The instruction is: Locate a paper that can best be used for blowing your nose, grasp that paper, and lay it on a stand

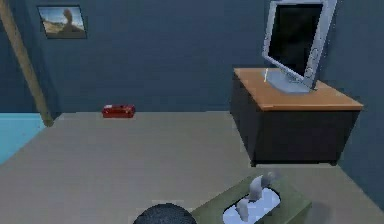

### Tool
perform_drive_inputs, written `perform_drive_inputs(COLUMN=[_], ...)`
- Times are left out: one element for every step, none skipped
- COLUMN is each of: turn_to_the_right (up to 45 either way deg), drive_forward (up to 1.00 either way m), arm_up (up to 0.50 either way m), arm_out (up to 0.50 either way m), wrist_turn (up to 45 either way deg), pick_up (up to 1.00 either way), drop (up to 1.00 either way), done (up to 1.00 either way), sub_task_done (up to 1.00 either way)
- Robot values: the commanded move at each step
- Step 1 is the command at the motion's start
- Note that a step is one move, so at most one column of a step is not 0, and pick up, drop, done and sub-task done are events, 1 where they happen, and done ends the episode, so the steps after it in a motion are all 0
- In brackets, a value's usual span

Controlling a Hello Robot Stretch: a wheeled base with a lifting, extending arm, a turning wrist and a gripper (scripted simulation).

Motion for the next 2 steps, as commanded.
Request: perform_drive_inputs(turn_to_the_right=[0.0,0.0], drive_forward=[1.0,1.0], arm_up=[0.0,0.0], arm_out=[0.0,0.0], wrist_turn=[0.0,0.0], pick_up=[0.0,0.0], drop=[0.0,0.0], done=[0.0,0.0], sub_task_done=[0.0,0.0])
